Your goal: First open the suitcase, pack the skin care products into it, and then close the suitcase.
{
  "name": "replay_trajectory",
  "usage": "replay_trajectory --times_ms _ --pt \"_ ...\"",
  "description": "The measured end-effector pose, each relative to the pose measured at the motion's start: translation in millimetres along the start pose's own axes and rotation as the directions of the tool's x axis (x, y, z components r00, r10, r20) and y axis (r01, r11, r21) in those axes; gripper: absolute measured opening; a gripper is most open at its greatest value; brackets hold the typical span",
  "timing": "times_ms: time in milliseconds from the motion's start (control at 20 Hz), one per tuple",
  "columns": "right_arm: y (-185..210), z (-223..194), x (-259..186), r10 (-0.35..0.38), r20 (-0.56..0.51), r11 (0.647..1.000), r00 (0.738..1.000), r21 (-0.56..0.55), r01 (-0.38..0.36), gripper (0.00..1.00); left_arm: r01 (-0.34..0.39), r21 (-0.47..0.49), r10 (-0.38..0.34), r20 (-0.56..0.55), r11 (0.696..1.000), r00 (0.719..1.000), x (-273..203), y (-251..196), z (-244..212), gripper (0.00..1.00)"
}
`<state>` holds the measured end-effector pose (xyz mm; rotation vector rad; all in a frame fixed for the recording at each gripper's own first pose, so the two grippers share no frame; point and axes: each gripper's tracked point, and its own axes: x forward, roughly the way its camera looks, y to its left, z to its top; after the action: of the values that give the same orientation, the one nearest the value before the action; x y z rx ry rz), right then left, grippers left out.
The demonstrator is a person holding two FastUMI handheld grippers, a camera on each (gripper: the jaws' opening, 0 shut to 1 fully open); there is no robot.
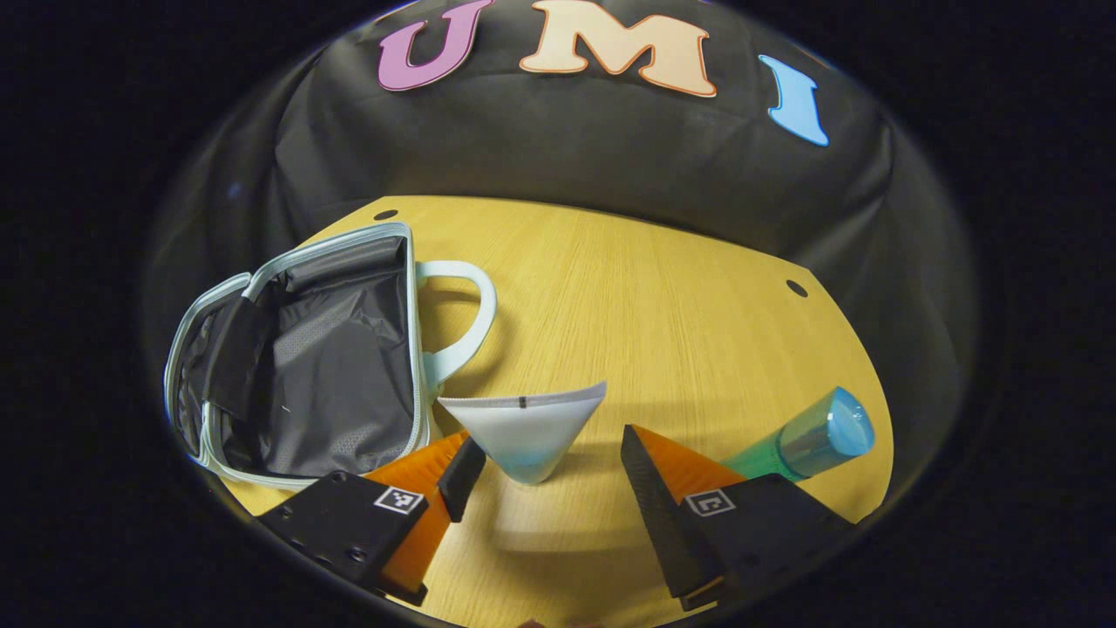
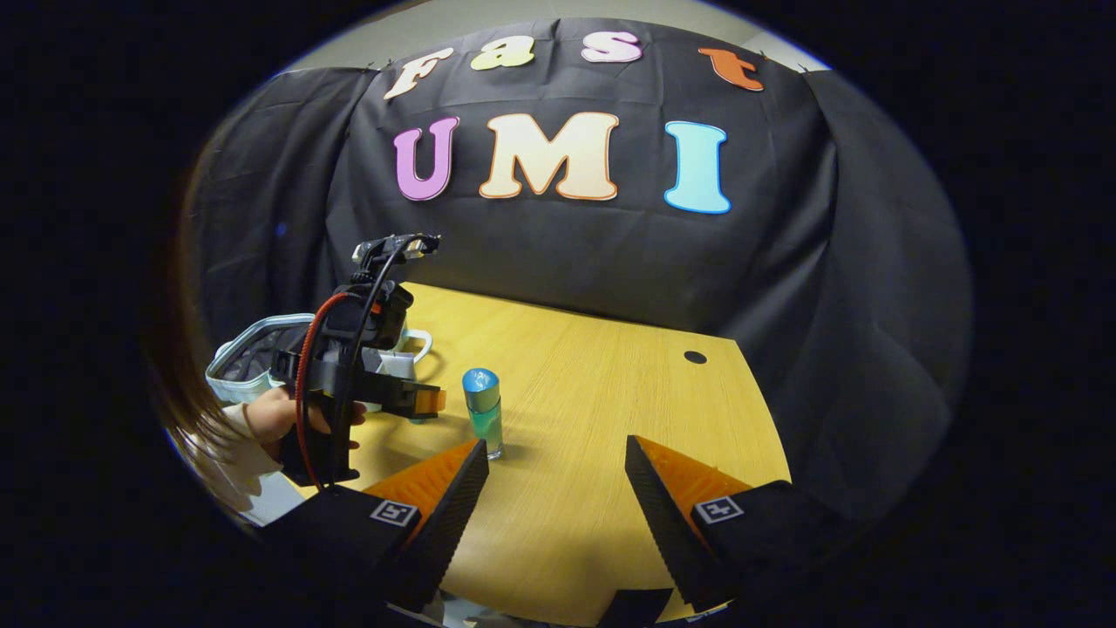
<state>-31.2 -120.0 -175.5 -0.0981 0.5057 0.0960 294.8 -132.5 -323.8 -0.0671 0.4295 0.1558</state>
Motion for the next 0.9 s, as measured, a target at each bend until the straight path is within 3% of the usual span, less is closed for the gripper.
replay_trajectory --times_ms 100,200,300,550,700,900 --pt "1.3 -2.3 -0.4 0.002 -0.005 1.000 1.000 -0.007 -0.002 1.00 -0.007 0.008 0.007 -0.002 1.000 1.000 7.8 3.9 -2.4 0.84" --pt "2.0 -5.4 -0.8 0.005 -0.010 1.000 1.000 -0.015 -0.005 1.00 -0.036 0.017 0.036 -0.002 0.999 0.999 15.2 11.6 -5.3 0.67" --pt "3.7 -5.7 -0.2 0.008 -0.012 1.000 1.000 -0.019 -0.008 0.99 -0.014 -0.002 0.014 -0.006 1.000 1.000 18.0 9.2 -5.7 0.42" --pt "18.3 5.2 17.4 0.036 0.013 0.999 0.999 -0.020 -0.036 0.99 0.037 -0.042 -0.038 -0.002 0.998 0.999 -19.4 11.5 10.1 0.40" --pt "43.2 4.7 39.3 0.090 0.017 0.996 0.996 -0.010 -0.090 0.99 0.083 -0.052 -0.082 0.017 0.995 0.996 -57.0 15.8 38.2 0.40" --pt "78.2 6.6 76.2 0.172 0.036 0.985 0.984 -0.013 -0.172 0.99 0.079 -0.066 -0.075 0.060 0.995 0.995 -96.4 50.0 82.4 0.42"
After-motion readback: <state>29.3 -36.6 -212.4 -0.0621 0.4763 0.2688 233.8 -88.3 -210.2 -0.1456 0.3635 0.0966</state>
